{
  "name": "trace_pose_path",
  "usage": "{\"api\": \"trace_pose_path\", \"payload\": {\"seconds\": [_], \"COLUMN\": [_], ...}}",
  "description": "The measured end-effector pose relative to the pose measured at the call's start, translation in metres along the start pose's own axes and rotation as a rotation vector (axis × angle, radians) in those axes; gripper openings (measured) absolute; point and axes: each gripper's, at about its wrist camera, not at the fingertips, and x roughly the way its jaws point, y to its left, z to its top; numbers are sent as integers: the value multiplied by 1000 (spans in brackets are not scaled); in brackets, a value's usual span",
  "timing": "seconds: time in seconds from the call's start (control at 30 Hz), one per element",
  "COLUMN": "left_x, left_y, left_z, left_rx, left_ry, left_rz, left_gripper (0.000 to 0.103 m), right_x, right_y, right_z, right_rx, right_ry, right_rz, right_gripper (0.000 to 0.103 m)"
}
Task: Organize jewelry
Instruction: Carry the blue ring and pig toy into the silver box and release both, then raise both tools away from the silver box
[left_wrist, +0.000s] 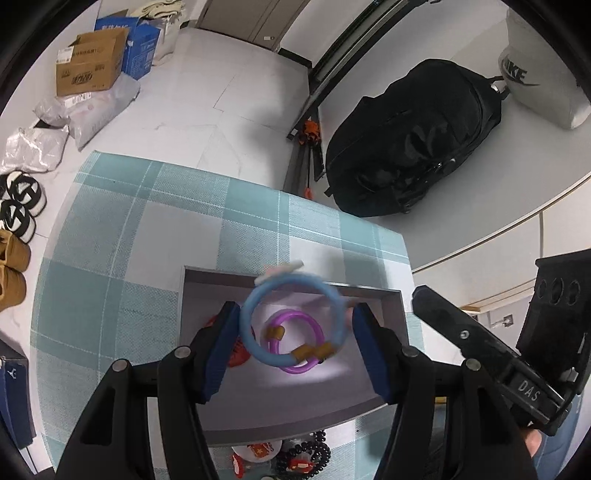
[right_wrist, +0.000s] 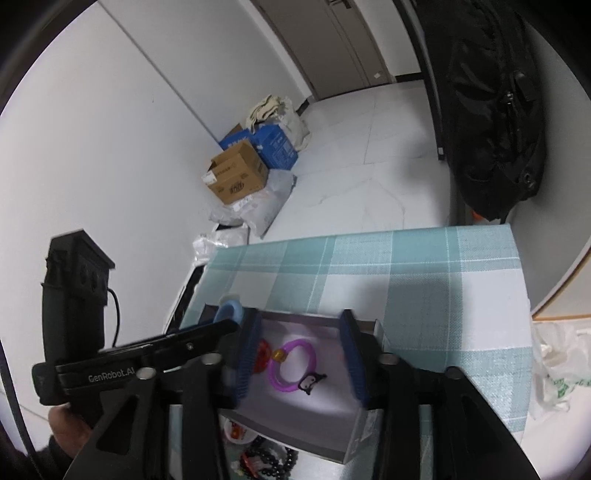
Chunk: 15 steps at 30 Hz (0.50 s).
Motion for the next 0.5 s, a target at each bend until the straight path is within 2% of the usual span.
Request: {"api": "trace_pose_path", "payload": {"seconds": [0.07, 0.1, 0.2, 0.4, 0.5], "left_x": [-3, -5, -10, -23, -31], "left_y": [-2, -3, -5, -12, -14], "left_z": [-1, -1, -3, -10, -16], "left_rx": [4, 7, 20, 71, 100], "left_ry": [-12, -21, -36, -81, -106], "left_rz": [-9, -3, -3, 25, 21], "left_gripper": [75, 76, 77, 77, 77], "right_x": [-5, -7, -13, -29, -40], "right_y": [-1, -2, -6, -3, 3], "right_z": [0, 1, 0, -3, -8], "right_rx": [9, 14, 34, 32, 10], "right_ry": [-21, -28, -49, -87, -122], "right_rz": [-7, -5, -7, -28, -36], "right_gripper": [49, 50, 58, 59, 64]}}
